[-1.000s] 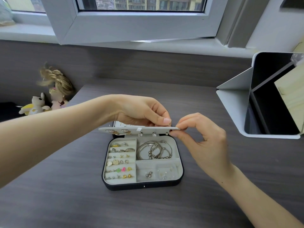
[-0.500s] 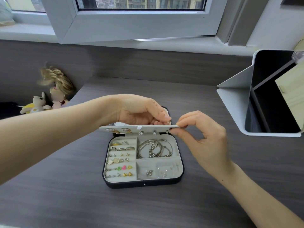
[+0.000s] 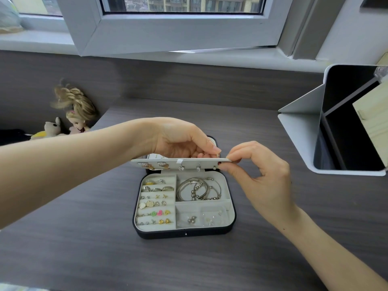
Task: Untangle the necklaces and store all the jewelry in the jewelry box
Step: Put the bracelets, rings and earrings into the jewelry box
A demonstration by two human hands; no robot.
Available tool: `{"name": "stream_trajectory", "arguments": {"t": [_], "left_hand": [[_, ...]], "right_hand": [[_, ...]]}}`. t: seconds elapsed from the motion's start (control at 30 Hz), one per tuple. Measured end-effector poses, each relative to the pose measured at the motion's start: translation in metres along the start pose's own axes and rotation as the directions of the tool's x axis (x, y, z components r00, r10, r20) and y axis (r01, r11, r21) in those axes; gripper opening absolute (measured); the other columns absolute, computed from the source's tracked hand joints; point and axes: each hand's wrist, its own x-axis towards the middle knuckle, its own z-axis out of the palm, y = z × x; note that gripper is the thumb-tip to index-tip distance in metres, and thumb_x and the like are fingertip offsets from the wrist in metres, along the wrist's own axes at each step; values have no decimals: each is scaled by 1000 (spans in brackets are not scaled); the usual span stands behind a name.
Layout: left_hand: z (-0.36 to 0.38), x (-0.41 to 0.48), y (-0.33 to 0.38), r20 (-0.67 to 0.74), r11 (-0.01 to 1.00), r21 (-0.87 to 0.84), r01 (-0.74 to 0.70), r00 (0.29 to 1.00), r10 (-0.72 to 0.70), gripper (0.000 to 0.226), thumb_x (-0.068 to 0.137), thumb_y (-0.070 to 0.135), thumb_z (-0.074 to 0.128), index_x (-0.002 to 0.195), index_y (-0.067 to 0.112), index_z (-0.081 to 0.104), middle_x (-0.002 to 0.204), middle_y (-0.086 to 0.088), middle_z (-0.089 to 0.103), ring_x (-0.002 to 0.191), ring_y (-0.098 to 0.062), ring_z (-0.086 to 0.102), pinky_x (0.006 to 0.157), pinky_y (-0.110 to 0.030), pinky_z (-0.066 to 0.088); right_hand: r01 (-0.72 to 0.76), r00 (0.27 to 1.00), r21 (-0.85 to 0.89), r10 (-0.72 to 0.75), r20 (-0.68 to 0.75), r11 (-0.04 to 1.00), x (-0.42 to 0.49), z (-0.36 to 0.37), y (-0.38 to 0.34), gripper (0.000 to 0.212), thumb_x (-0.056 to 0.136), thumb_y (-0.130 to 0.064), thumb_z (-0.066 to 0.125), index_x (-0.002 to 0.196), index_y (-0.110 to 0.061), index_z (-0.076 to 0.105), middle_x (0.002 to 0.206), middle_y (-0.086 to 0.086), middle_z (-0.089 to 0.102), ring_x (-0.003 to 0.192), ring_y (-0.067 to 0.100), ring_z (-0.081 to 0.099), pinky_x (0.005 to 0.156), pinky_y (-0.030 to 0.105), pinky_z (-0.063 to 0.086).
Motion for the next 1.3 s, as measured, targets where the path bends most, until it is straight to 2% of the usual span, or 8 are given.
{"name": "stream_trajectory", "arguments": {"t": [0.1, 0.2, 0.37, 0.6, 0.8, 0.93, 1.17, 1.3], "left_hand": [[5, -2, 2, -24, 1000, -7, -15, 1000, 15, 19, 69, 22, 69, 77, 7, 61, 59, 5, 62, 55, -4, 58, 63, -19, 47], [3, -2, 1, -76, 996, 88, 0, 997, 7, 22, 65, 24, 78, 76, 11, 63, 61, 5, 61, 61, -8, 53, 72, -26, 40], [5, -7, 9, -24, 998, 59, 7, 1000, -6, 15, 71, 19, 72, 73, 5, 65, 61, 0, 56, 58, -9, 48, 63, -21, 42], [4, -8, 9, -67, 973, 228, -46, 996, 63, 34, 66, 26, 70, 87, -1, 65, 69, 2, 58, 64, -8, 47, 67, -22, 36], [2, -8, 7, 13, 974, 206, -94, 996, 93, 18, 74, 23, 65, 82, 10, 73, 76, 3, 66, 69, -8, 56, 73, -25, 41], [1, -7, 7, 54, 977, 182, -112, 993, 104, 14, 78, 19, 61, 82, 11, 71, 76, 2, 68, 70, -8, 60, 74, -25, 45], [-1, -6, 5, 63, 970, 196, -141, 989, 131, 12, 78, 20, 65, 83, 12, 72, 79, 0, 68, 74, -11, 58, 78, -29, 42], [1, -8, 5, 21, 960, 234, -152, 988, 151, 14, 76, 21, 65, 82, 12, 72, 78, 2, 67, 75, -12, 54, 79, -31, 37]], "right_hand": [[-3, 1000, 1, 3, -2, 1000, 0, 0, 0, 13, 77, -11, 73, 78, -1, 66, 79, 3, 63, 77, 9, 59, 77, 16, 47], [-7, 1000, 0, 7, -8, 1000, 0, 0, 0, 13, 78, -12, 72, 78, -1, 66, 79, 2, 63, 77, 8, 59, 76, 16, 47], [-12, 1000, -2, 12, -4, 1000, 0, 0, -1, 13, 78, -12, 72, 78, -1, 66, 79, 3, 64, 77, 9, 59, 76, 17, 48], [-13, 1000, -8, 13, 2, 1000, 0, 0, -1, 14, 78, -14, 72, 78, -1, 65, 80, 1, 63, 77, 7, 59, 77, 14, 47], [-21, 1000, -10, 21, 1, 1000, 1, 0, -1, 13, 78, -13, 71, 78, -1, 66, 80, 0, 63, 78, 6, 58, 78, 12, 45], [-19, 1000, -16, 19, 5, 1000, 1, 0, -2, 13, 78, -12, 71, 79, -1, 66, 80, -1, 62, 78, 5, 58, 78, 11, 44], [-10, 1000, -10, 10, -7, 1000, 0, 0, -1, 12, 78, -12, 72, 79, -2, 65, 80, 0, 62, 76, 7, 58, 76, 14, 46], [-7, 1000, -13, 7, -7, 1000, 0, 0, -2, 11, 77, -10, 73, 79, -2, 65, 80, -1, 62, 77, 6, 57, 77, 13, 45]]}}
